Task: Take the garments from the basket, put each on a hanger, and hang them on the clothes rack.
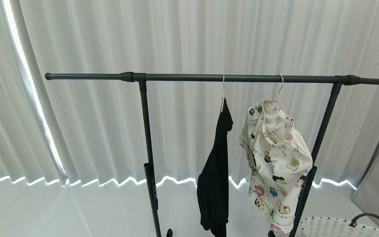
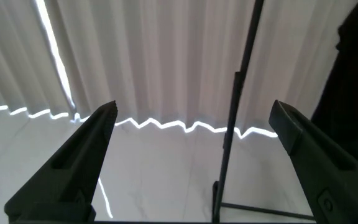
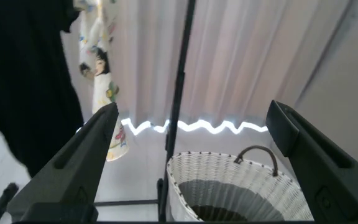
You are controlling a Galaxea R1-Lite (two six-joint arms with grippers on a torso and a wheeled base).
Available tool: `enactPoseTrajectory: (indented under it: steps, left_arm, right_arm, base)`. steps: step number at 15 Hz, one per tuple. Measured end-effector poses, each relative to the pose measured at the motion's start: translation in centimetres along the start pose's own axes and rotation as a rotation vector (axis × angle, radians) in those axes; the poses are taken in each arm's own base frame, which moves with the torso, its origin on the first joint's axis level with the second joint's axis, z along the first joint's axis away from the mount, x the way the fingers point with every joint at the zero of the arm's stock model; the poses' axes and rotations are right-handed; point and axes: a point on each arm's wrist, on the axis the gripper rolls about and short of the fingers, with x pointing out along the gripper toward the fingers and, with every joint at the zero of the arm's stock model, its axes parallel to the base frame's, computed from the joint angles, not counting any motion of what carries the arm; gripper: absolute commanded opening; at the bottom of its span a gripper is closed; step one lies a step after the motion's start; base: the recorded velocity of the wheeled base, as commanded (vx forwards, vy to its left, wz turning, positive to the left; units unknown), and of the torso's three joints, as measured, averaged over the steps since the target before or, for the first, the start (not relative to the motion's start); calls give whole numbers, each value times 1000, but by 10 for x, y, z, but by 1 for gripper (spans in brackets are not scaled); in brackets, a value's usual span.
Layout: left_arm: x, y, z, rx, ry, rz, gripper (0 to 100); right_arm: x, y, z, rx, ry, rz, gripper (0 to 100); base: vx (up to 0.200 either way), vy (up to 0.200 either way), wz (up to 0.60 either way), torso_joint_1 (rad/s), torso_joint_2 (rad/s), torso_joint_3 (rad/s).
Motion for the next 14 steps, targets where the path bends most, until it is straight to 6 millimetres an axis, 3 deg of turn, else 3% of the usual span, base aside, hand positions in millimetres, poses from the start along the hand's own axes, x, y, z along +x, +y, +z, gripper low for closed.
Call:
enactPoseTrajectory:
  steps: [5, 10, 14]
  left_arm:
    - [6, -2, 1, 9, 84, 42, 100]
    - [-4, -1, -1, -77, -40, 79, 100]
    - [-7, -6, -4, -55, -63, -127, 100]
  right_arm:
    - [-5, 0, -4, 51, -26, -62, 100]
    - [-5, 0, -3, 133, -40, -52, 100]
    - [-5, 2, -5, 94, -19, 46, 100]
  base:
    - [0, 0, 0, 0, 0, 0]
    - [0, 0, 0, 0, 0, 0]
    - [0, 0, 0, 0, 0, 0]
